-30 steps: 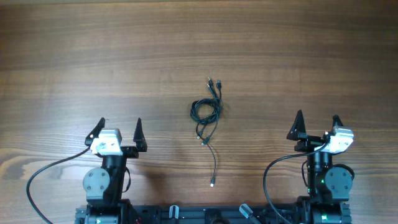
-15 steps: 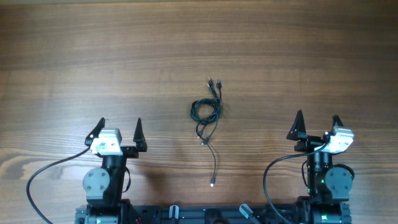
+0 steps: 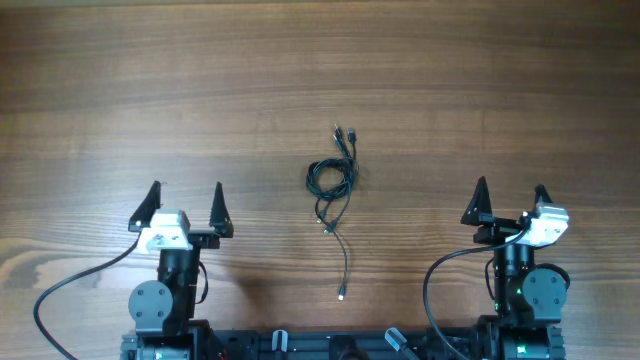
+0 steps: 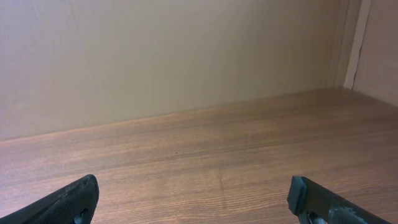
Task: Untangle cables
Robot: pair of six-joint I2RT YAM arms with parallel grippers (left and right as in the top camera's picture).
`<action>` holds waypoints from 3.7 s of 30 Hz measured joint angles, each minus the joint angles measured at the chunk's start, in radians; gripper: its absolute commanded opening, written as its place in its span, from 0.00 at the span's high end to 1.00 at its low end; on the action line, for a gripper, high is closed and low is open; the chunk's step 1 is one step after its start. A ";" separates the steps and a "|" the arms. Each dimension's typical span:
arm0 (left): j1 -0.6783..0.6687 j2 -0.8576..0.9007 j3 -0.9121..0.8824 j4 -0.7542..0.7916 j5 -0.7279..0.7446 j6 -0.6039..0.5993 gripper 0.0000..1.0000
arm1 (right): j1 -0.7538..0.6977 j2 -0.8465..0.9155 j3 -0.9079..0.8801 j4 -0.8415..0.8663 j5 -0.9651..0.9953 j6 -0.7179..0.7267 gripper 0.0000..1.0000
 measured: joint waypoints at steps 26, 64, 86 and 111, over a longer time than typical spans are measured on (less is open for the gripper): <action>0.000 0.040 0.261 -0.161 -0.014 -0.299 0.00 | 0.000 0.000 0.000 0.000 0.000 0.000 0.00; -0.095 1.408 1.136 -0.838 0.594 -0.365 0.00 | 0.000 0.000 0.000 0.003 0.000 0.000 0.00; -0.343 1.808 1.136 -0.764 0.274 -0.528 0.92 | 0.000 0.000 0.000 0.003 0.000 0.000 0.00; -0.531 1.835 1.136 -0.713 0.041 -0.657 0.72 | 0.000 0.000 0.000 0.060 0.007 0.000 0.00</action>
